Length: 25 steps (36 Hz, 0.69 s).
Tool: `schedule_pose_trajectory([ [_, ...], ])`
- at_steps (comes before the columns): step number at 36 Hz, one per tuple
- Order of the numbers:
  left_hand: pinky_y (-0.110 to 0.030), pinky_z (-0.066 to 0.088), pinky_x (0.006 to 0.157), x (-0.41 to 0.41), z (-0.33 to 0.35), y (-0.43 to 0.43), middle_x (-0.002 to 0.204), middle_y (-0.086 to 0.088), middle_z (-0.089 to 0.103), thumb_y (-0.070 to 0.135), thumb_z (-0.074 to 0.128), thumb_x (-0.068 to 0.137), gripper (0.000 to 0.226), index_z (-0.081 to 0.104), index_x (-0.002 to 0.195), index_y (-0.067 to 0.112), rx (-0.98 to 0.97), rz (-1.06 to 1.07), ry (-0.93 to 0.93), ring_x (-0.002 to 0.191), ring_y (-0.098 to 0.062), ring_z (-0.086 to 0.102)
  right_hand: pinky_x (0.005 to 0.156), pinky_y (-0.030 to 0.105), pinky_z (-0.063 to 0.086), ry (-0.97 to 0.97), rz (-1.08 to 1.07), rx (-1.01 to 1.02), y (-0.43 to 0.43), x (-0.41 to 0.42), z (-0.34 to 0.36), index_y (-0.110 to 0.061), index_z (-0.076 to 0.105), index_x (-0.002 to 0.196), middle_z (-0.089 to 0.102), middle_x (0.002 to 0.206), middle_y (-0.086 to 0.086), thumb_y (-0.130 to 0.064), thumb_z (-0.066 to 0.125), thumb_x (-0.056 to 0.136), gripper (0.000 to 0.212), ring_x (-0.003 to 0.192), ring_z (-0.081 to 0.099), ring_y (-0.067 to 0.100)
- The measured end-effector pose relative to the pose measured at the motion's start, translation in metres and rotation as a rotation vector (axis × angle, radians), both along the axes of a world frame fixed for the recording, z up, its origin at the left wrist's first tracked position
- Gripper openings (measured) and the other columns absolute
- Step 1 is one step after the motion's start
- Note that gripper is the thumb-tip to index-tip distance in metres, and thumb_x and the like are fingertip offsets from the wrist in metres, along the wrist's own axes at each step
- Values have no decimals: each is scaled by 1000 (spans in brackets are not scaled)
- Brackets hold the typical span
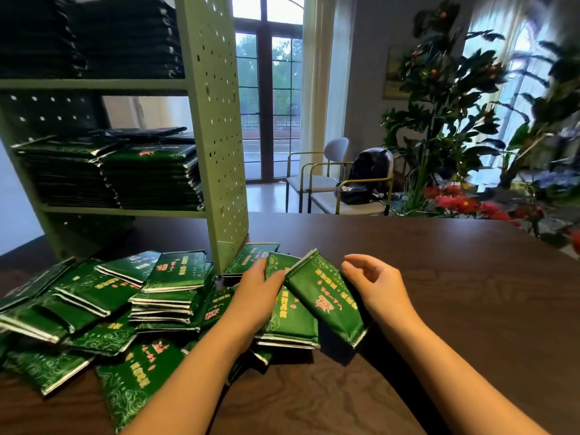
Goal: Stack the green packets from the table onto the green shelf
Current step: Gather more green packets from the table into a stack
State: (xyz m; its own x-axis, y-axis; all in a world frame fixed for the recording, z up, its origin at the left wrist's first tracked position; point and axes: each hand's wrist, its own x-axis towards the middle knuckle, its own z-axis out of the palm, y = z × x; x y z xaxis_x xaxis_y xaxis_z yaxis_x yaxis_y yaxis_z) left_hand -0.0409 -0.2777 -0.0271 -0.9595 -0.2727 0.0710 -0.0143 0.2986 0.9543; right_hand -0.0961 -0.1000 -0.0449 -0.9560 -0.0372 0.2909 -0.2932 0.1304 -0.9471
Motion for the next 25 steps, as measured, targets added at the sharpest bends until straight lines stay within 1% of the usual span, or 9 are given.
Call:
schedule_pose_trajectory([
  [4, -48, 35, 112, 0, 0, -1, 149, -3, 43, 24, 42, 103, 49, 33, 150, 14, 111, 16, -41, 134, -24, 44, 70, 27, 50, 18, 59, 69, -4, 7, 3, -11, 67, 105, 73, 79, 6, -19, 68, 86, 21, 68, 63, 5],
  [7, -52, 41, 106, -1, 0, -1, 129, -11, 59, 23, 43, 102, 37, 49, 135, 8, 160, 51, -41, 120, -29, 56, 63, 21, 47, -13, 173, 103, -4, 11, 6, -14, 65, 111, 66, 72, 5, -17, 69, 86, 26, 62, 58, 5],
  [10, -48, 41, 106, -1, 0, -3, 127, -17, 59, 21, 44, 101, 35, 51, 129, 2, 203, 115, -44, 118, -30, 55, 58, 15, 44, -64, 270, 106, -5, 14, 10, -18, 60, 117, 60, 70, 2, -7, 66, 86, 33, 58, 55, 3],
  [12, -51, 41, 105, 0, 2, -3, 129, -18, 59, 24, 49, 97, 36, 52, 127, 4, 284, 144, -43, 119, -31, 56, 59, 14, 46, -86, 267, 21, -4, 14, 14, -15, 62, 112, 64, 71, 3, 0, 62, 86, 30, 59, 58, 4],
  [14, -56, 46, 100, -2, 2, -5, 121, -18, 63, 24, 54, 93, 33, 55, 119, 4, 423, 152, -33, 110, -33, 61, 65, 20, 50, -118, 225, -98, -2, 12, 17, -10, 67, 102, 70, 75, 1, 4, 58, 87, 22, 66, 63, 7],
  [17, -46, 54, 85, -6, 0, -6, 105, -18, 66, 6, 48, 98, 16, 55, 113, 5, 639, 157, 20, 87, -27, 64, 73, 36, 51, -263, 164, -327, 3, 8, 20, -3, 67, 95, 71, 75, 8, -2, 54, 91, 14, 70, 64, 23],
  [19, -39, 53, 81, -5, 4, -4, 108, -18, 65, 0, 44, 99, 21, 54, 116, 8, 813, 148, 67, 88, -26, 63, 72, 36, 51, -362, 170, -488, 4, 8, 23, -4, 64, 91, 69, 71, 10, -6, 50, 94, 14, 67, 64, 24],
  [22, -41, 53, 77, -6, 5, -6, 114, -19, 64, -1, 42, 99, 24, 55, 116, 7, 1030, 146, 122, 92, -28, 64, 62, 30, 56, -460, 229, -644, -3, 13, 23, -4, 61, 100, 69, 69, 8, -7, 47, 95, 15, 60, 66, 18],
  [25, -42, 57, 73, -6, 4, -11, 125, -22, 62, 3, 44, 98, 40, 46, 137, -1, 1161, 127, 158, 108, -33, 64, 65, 33, 59, -479, 320, -711, -16, 22, 18, 0, 57, 116, 71, 89, 13, -4, 53, 90, 27, 71, 68, 19],
])
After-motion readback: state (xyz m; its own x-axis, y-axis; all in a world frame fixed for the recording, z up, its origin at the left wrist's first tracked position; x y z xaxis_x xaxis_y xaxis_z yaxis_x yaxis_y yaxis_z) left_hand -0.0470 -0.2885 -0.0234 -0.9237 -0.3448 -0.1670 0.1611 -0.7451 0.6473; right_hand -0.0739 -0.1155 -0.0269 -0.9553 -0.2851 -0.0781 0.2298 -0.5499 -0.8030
